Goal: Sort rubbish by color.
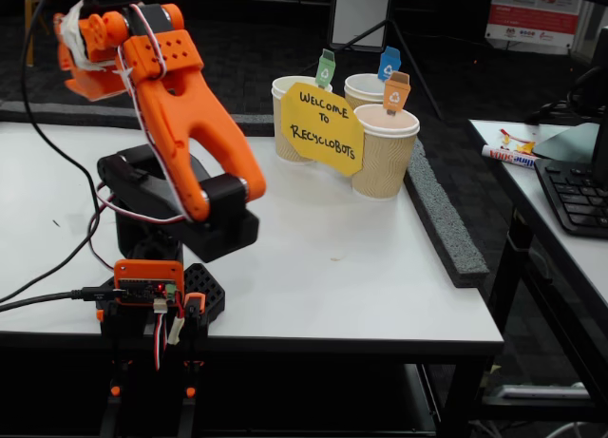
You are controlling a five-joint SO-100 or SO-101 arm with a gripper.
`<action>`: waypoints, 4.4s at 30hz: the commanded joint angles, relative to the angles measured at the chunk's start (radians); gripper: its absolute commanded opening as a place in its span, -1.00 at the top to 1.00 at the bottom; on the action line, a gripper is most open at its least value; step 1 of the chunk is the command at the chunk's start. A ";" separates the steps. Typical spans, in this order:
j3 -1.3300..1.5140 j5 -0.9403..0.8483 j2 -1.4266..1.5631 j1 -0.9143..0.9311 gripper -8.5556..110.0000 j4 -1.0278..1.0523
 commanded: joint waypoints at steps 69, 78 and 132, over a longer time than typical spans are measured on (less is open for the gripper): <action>0.221 -0.020 -0.023 0.798 0.85 -0.261; 0.561 -0.020 -0.023 0.703 0.85 -0.469; 0.614 -0.012 0.106 0.712 0.83 -0.219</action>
